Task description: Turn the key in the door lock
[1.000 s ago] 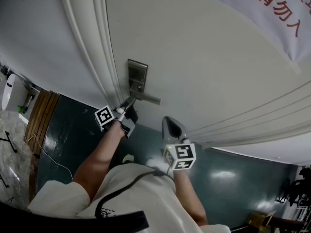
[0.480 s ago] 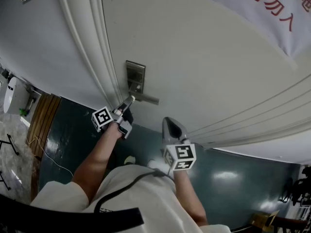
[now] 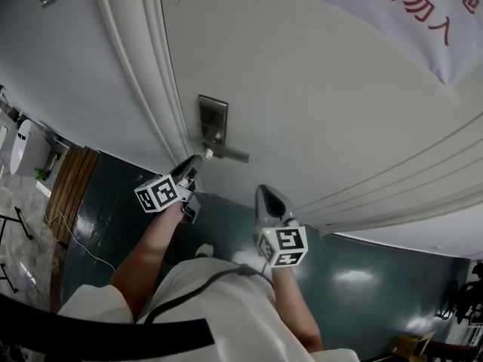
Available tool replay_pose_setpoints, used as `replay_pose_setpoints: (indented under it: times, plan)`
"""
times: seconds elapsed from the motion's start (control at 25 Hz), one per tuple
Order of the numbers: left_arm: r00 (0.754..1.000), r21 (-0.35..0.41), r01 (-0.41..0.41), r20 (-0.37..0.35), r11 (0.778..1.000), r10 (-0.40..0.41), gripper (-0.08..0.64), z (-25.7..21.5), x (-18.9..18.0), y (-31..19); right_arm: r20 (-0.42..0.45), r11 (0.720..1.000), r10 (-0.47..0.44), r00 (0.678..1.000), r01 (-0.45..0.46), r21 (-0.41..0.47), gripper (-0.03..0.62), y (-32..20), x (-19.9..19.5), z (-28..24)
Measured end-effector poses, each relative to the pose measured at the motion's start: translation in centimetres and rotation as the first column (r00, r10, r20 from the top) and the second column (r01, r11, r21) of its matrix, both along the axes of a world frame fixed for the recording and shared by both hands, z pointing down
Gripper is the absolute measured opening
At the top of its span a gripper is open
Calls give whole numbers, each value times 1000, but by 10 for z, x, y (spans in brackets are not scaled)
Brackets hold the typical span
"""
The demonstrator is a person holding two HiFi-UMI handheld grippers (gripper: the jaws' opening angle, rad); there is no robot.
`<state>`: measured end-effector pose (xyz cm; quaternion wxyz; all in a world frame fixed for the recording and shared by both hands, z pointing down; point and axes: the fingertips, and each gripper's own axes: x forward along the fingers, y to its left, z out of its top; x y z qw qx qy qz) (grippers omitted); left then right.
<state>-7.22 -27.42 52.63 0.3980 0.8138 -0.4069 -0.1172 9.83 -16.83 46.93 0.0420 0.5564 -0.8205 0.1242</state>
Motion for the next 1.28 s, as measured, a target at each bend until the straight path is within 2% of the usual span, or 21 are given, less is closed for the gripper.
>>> replay_pose_setpoints:
  times: [0.08, 0.28, 0.56, 0.8, 0.96, 1.16, 1.28]
  plan:
    - [998, 56, -18, 67, 998, 14, 51, -11, 2, 7, -2, 1000, 0, 1000, 0, 1, 9, 4, 3, -3]
    - [986, 169, -70, 161, 983, 42, 20, -45, 14, 26, 7, 999, 12, 1000, -12, 32, 9, 13, 10, -14]
    - [971, 279, -139, 228, 950, 75, 5, -82, 39, 51, 11, 999, 6, 1000, -7, 54, 9, 24, 11, -26]
    - [935, 374, -226, 342, 900, 92, 5, -105, 65, 76, 4, 995, 6, 1000, -6, 96, 9, 34, 14, -42]
    - [926, 402, -257, 362, 879, 105, 5, -114, 76, 90, 3, 994, 2, 1000, -2, 108, 9, 41, 14, -51]
    - [902, 459, -298, 423, 837, 89, 5, -127, 88, 105, 3, 991, -13, 1000, 13, 133, 9, 49, 12, -66]
    - [898, 473, -308, 431, 826, 88, 5, -131, 93, 109, 5, 991, -22, 1000, 22, 131, 9, 52, 9, -68]
